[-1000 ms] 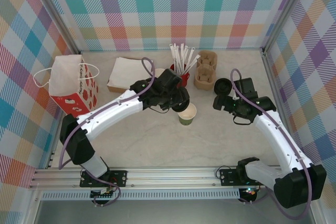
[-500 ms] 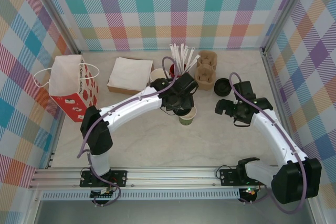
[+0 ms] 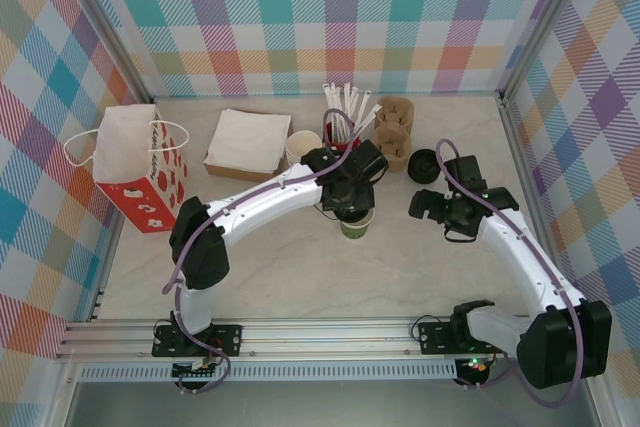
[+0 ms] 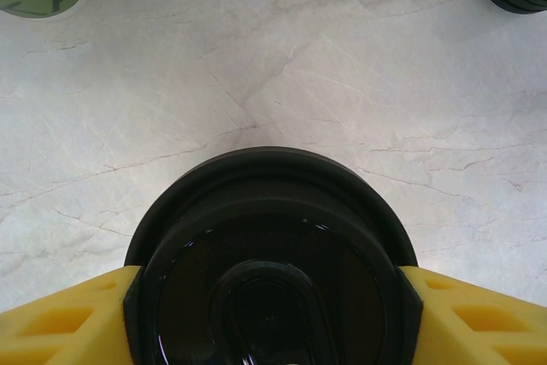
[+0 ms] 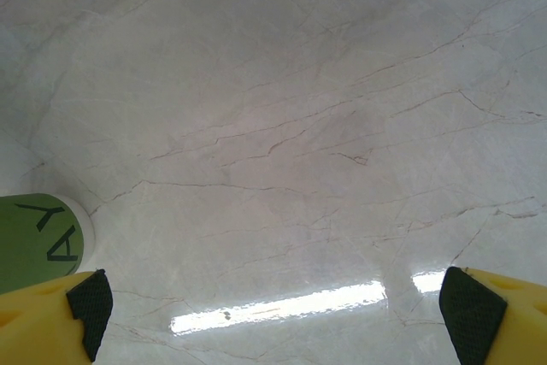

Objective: Pack the takeout coffee

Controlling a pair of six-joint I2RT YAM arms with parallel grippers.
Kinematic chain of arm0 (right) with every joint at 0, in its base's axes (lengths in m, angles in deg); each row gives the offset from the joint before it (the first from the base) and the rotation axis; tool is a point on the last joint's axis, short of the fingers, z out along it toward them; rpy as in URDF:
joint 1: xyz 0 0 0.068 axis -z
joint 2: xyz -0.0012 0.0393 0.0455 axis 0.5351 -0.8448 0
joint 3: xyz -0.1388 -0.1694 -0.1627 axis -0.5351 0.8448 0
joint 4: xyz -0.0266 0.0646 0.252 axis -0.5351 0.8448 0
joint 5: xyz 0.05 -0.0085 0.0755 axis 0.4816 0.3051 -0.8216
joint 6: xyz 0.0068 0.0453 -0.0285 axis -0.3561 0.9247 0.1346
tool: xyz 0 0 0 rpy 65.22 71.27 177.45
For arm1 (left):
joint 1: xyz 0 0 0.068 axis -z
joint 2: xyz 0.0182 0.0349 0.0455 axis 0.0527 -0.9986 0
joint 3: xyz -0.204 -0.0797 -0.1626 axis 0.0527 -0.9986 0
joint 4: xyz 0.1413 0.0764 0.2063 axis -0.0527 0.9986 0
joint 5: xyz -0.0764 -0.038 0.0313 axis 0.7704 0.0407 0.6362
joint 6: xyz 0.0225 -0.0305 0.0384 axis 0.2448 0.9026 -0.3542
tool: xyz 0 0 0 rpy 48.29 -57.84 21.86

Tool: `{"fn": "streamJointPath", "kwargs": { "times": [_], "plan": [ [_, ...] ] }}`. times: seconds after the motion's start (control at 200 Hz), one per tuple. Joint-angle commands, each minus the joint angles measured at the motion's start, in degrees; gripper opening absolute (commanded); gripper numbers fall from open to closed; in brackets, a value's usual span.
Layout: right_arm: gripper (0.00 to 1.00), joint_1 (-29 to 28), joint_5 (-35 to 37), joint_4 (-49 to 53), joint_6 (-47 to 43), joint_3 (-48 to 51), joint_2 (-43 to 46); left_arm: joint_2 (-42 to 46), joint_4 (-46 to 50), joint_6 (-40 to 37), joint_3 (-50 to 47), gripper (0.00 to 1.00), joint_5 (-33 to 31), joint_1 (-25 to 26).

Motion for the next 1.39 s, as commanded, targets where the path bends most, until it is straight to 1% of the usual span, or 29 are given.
{"fn": "streamJointPath", "kwargs": {
  "times": [0.0,0.555,0.84,1.39],
  "plan": [
    [1.00,0.4,-0.9,-0.5,0.4,0.8,-0.3,-1.5,1.9,-1.3,2.1,0.63,-0.9,1.1],
    [1.00,0.4,-2.8,-2.6,0.4,1.8,-0.1,-4.2,2.5,-1.5,3.6,0.63,0.5,1.2],
    [1.00,0.4,-3.4,-2.8,0.1,2.1,-0.3,-5.5,2.3,-1.6,4.3,0.67,2.1,1.2],
    [1.00,0.5,-5.1,-3.2,-0.1,2.3,-0.7,-4.4,1.9,-1.5,4.7,0.77,2.6,1.3]
  ]
}}
